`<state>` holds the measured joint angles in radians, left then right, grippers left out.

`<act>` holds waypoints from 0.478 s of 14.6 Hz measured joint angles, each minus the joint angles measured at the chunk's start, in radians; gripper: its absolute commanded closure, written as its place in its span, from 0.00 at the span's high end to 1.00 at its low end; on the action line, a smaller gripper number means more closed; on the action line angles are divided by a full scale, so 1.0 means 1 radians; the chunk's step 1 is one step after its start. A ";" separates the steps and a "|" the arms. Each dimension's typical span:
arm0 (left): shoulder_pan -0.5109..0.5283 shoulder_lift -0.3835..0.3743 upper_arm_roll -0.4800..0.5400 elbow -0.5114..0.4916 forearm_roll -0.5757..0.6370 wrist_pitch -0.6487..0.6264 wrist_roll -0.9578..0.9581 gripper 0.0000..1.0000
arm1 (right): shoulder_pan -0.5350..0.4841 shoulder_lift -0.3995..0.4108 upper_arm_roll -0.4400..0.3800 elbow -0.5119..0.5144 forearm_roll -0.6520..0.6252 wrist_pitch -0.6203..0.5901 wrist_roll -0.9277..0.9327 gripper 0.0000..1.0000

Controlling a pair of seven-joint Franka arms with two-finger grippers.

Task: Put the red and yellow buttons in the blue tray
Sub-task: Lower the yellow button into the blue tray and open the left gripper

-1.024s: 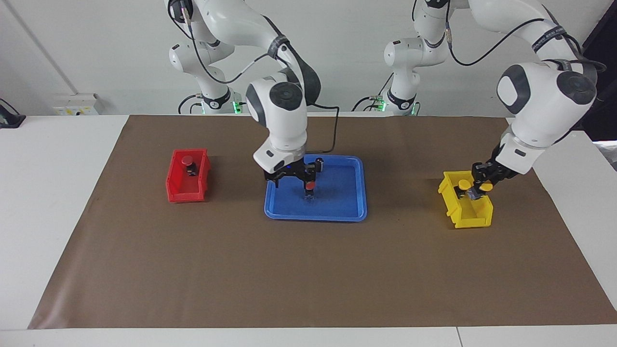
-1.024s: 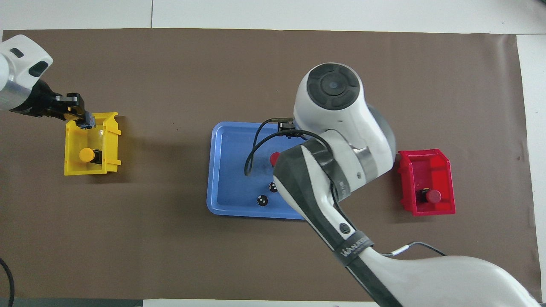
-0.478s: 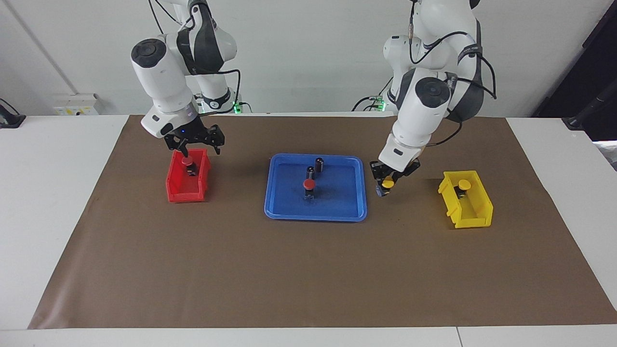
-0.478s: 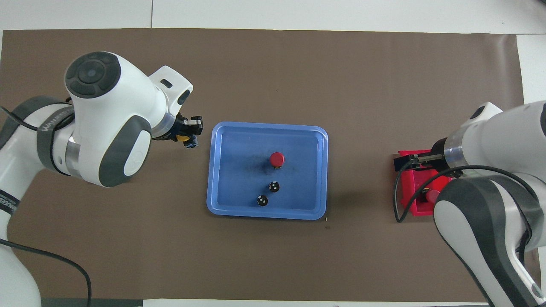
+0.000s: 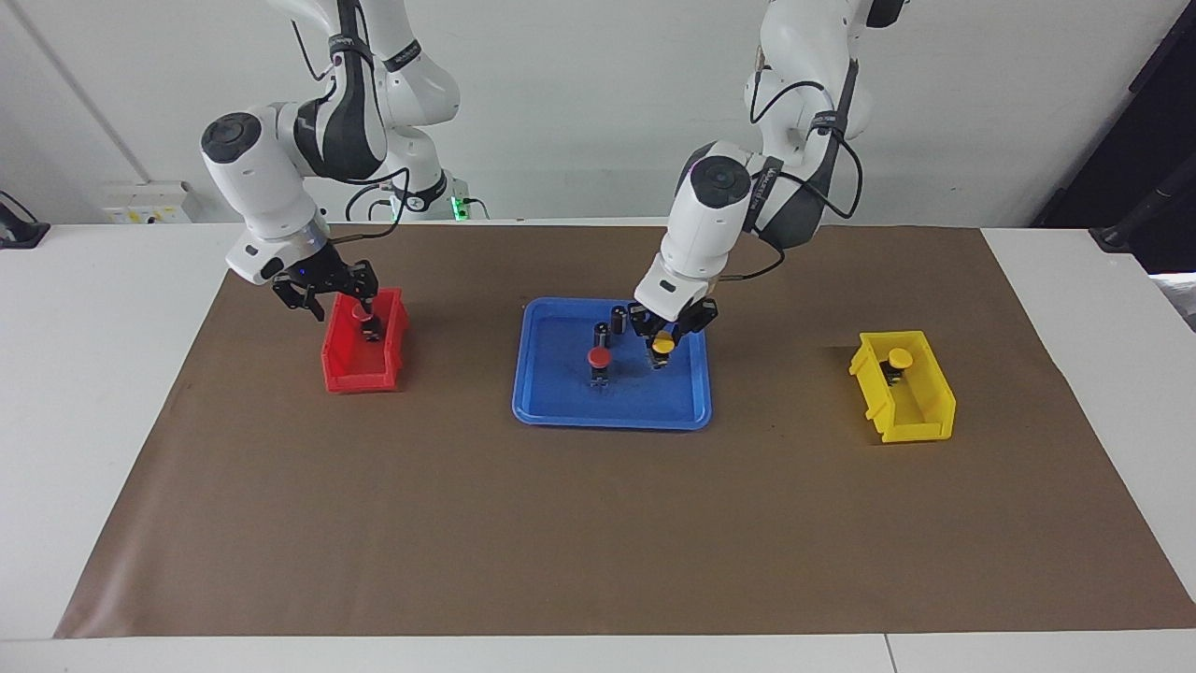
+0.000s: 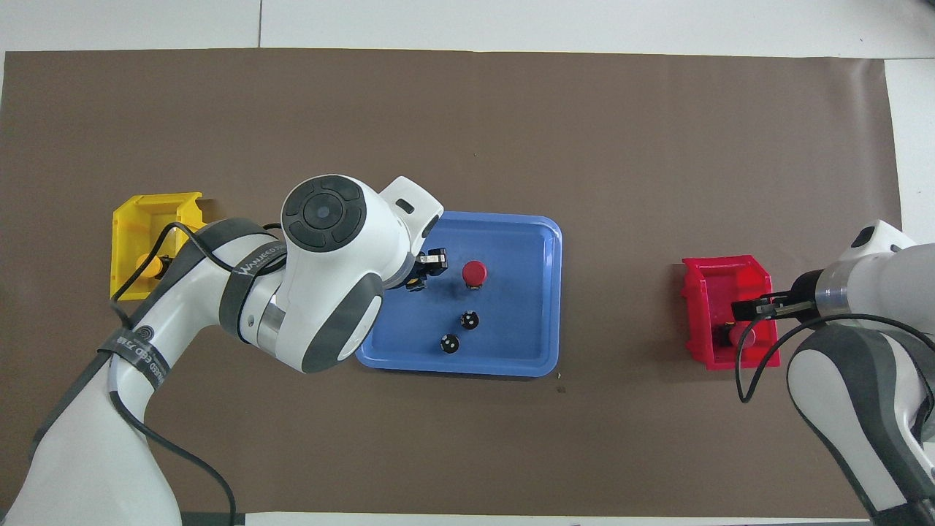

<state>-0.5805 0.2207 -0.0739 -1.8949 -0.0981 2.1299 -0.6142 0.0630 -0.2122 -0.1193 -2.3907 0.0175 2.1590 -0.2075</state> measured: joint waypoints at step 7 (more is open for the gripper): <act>-0.025 0.050 0.003 -0.020 -0.002 0.090 -0.035 0.68 | 0.000 0.000 0.006 -0.075 0.000 0.052 0.000 0.66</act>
<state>-0.6053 0.2703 -0.0712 -1.9152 -0.0996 2.2203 -0.6491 0.0632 -0.2120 -0.1134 -2.4657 0.0176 2.2111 -0.2075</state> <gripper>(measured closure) 0.590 0.339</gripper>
